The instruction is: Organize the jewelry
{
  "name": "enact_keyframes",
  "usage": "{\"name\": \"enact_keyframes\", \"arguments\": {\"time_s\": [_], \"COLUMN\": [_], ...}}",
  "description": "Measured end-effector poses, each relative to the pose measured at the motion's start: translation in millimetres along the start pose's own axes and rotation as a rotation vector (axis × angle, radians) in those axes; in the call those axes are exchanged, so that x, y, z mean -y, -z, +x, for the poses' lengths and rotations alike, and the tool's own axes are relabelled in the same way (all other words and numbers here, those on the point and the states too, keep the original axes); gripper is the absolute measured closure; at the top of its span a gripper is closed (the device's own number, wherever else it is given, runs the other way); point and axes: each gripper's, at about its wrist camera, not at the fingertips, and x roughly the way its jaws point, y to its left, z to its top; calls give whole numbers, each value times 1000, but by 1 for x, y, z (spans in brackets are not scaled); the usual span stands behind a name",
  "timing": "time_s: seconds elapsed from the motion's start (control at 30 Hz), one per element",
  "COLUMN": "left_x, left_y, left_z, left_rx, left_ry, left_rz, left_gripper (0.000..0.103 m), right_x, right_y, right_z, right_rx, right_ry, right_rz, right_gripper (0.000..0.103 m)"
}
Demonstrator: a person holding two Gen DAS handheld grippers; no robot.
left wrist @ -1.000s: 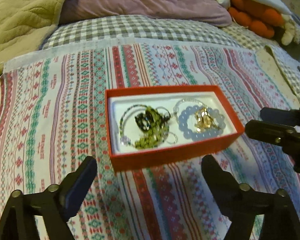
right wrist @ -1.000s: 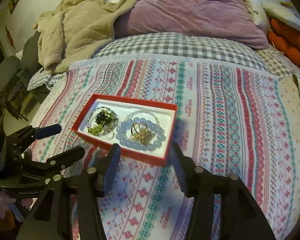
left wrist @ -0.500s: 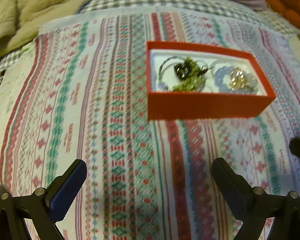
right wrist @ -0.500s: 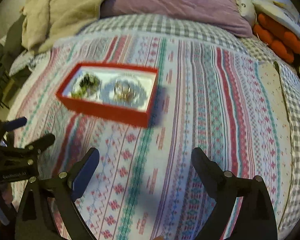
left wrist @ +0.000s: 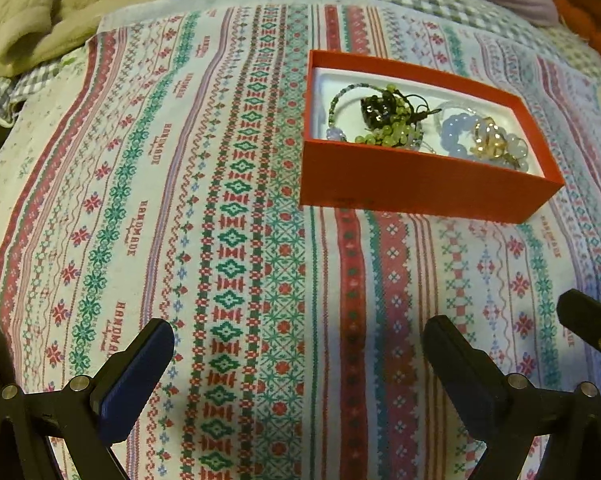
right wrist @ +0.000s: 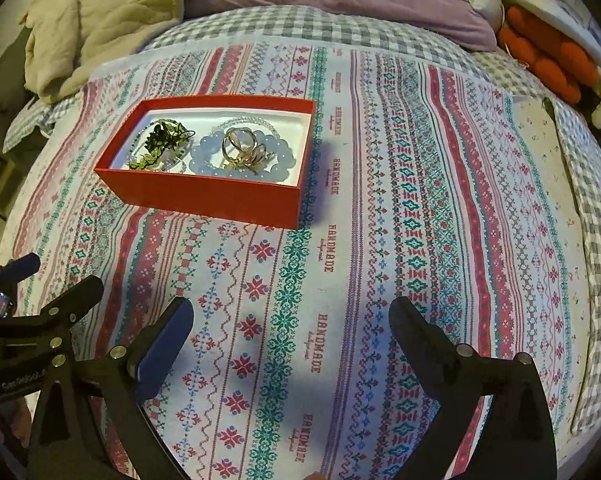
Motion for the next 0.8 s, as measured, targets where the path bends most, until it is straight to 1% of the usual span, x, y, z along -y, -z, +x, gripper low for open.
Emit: {"name": "enact_keyframes", "arguments": {"time_s": [0.27,0.6,0.8], "left_x": [3,5,6], "left_y": [1,4,4], "left_z": [2,2,1], "left_rx": [1,-1,11], "left_ry": [-1,-1,-13], "left_rz": [12,23,36], "left_gripper": [1,1,1], "right_x": [-1,-2,-1], "right_y": [0,0,1], "right_z": [9,9,10], "right_rx": [-29,-33,-34], "right_ry": [6,10,14], "right_rz": [4,3,7], "right_gripper": [3,3,3]}}
